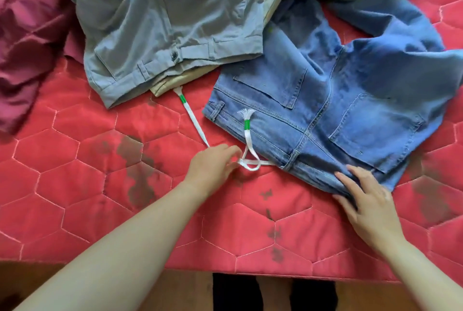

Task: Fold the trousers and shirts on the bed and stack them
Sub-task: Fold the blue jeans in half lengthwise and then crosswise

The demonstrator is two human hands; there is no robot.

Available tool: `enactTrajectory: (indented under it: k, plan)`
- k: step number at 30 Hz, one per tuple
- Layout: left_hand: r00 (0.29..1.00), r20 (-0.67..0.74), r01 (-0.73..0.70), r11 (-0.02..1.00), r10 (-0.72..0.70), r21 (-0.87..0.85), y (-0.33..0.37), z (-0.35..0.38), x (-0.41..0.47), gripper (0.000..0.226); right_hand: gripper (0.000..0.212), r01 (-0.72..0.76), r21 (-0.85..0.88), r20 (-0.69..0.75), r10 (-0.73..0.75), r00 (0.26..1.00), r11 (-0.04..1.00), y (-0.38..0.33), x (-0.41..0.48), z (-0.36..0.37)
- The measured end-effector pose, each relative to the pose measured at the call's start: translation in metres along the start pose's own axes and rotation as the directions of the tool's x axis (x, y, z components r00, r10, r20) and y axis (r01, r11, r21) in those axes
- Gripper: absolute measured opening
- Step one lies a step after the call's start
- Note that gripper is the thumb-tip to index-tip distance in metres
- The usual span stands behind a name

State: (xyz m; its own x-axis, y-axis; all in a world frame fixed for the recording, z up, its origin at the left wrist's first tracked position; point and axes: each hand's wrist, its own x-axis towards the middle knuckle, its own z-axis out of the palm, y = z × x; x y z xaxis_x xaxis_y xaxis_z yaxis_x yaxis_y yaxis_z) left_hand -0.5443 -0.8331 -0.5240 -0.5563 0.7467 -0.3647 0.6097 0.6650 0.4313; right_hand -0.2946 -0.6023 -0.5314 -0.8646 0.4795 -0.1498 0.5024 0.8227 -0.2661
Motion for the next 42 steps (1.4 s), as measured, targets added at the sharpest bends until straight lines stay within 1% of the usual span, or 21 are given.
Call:
enactTrajectory:
  k: [2,4,7,9,12,15,17,18,20,21,23,26,28,31,33,35,37,39,40,41,42]
  plan:
    - [0.999,-0.047,0.007,0.994,-0.012,-0.110,0.012,0.002,-0.005,0.015,0.049,-0.009,0.052,0.021,0.008,1.000,0.999,-0.002,0.000,-0.002]
    - [0.990,-0.140,0.004,0.983,-0.030,-0.181,0.023,-0.008,-0.004,0.010,0.048,-0.011,0.094,0.015,0.009,1.000,0.996,-0.008,0.003,-0.003]
    - [0.966,-0.258,-0.024,0.977,-0.032,-0.211,0.041,-0.038,0.019,0.007,0.048,-0.025,0.142,0.005,0.025,1.000,0.990,-0.013,0.006,-0.002]
    - [0.959,-0.280,-0.022,0.967,-0.052,-0.255,0.056,-0.056,0.045,0.007,0.048,-0.041,0.169,0.001,0.042,0.999,0.985,-0.012,0.008,-0.001]
    - [0.966,-0.232,0.020,0.931,-0.112,-0.365,0.081,-0.067,0.086,0.011,0.047,-0.043,0.191,-0.010,0.046,0.999,0.981,-0.007,0.007,-0.001]
    - [0.992,-0.123,-0.007,0.972,-0.023,-0.237,0.092,-0.061,0.103,0.023,0.050,-0.078,0.174,-0.016,0.082,0.997,0.982,-0.009,0.002,-0.002]
    - [1.000,-0.017,-0.017,0.987,0.014,-0.161,0.083,-0.052,0.092,0.027,0.054,-0.103,0.167,-0.019,0.108,0.994,0.981,-0.016,0.000,-0.004]
    - [1.000,0.010,-0.020,0.994,0.021,-0.111,0.075,-0.047,0.082,0.027,0.055,-0.101,0.172,-0.024,0.107,0.994,0.980,-0.022,0.001,-0.004]
    - [1.000,0.013,-0.017,1.000,0.017,-0.004,0.057,-0.038,0.060,0.027,0.058,-0.068,0.214,-0.030,0.076,0.997,0.974,-0.034,0.008,-0.002]
    - [1.000,-0.003,-0.004,1.000,0.004,0.010,0.048,-0.035,0.050,0.028,0.059,-0.053,0.239,-0.025,0.061,0.998,0.970,-0.039,0.012,0.000]
    - [0.998,-0.044,0.044,0.996,-0.048,-0.080,0.037,-0.028,0.040,0.027,0.061,-0.044,0.264,-0.007,0.048,0.999,0.963,-0.046,0.020,0.006]
    - [0.990,-0.066,0.096,0.943,-0.124,-0.318,0.037,-0.018,0.038,0.017,0.058,-0.050,0.257,0.008,0.049,0.999,0.965,-0.048,0.027,0.014]
    - [0.989,-0.085,0.085,0.932,-0.122,-0.353,0.040,-0.012,0.040,0.011,0.054,-0.028,0.238,-0.007,0.031,1.000,0.971,-0.045,0.027,0.018]
    - [0.991,-0.093,0.057,0.939,-0.094,-0.340,0.045,-0.009,0.041,0.016,0.052,0.005,0.213,0.004,-0.005,1.000,0.977,-0.038,0.027,0.021]
    - [0.994,-0.075,0.044,0.929,-0.077,-0.368,0.051,-0.012,0.042,0.022,0.053,0.021,0.198,0.006,-0.023,1.000,0.980,-0.034,0.025,0.020]
    - [0.990,-0.127,0.004,0.910,-0.063,-0.415,0.061,-0.026,0.050,0.018,0.054,0.034,0.172,0.001,-0.035,0.999,0.984,-0.033,0.021,0.018]
    - [0.967,-0.254,-0.093,0.902,-0.019,-0.422,0.075,-0.047,0.069,0.013,0.055,-0.024,0.141,0.003,0.023,1.000,0.990,-0.033,0.016,0.015]
    - [0.945,-0.307,-0.227,0.907,0.117,-0.355,0.091,-0.066,0.090,0.012,0.053,-0.140,0.137,0.009,0.140,0.990,0.981,-0.030,0.015,0.011]
    - [0.941,-0.279,-0.278,0.911,0.193,-0.306,0.098,-0.070,0.098,0.013,0.052,-0.170,0.142,0.011,0.170,0.985,0.975,-0.027,0.016,0.009]
    - [0.948,-0.217,-0.286,0.922,0.233,-0.261,0.100,-0.069,0.104,0.014,0.051,-0.173,0.144,0.016,0.173,0.985,0.974,-0.023,0.017,0.007]
    - [0.965,-0.132,-0.250,0.945,0.226,-0.211,0.098,-0.067,0.108,0.015,0.050,-0.162,0.144,0.024,0.160,0.987,0.976,-0.020,0.018,0.006]
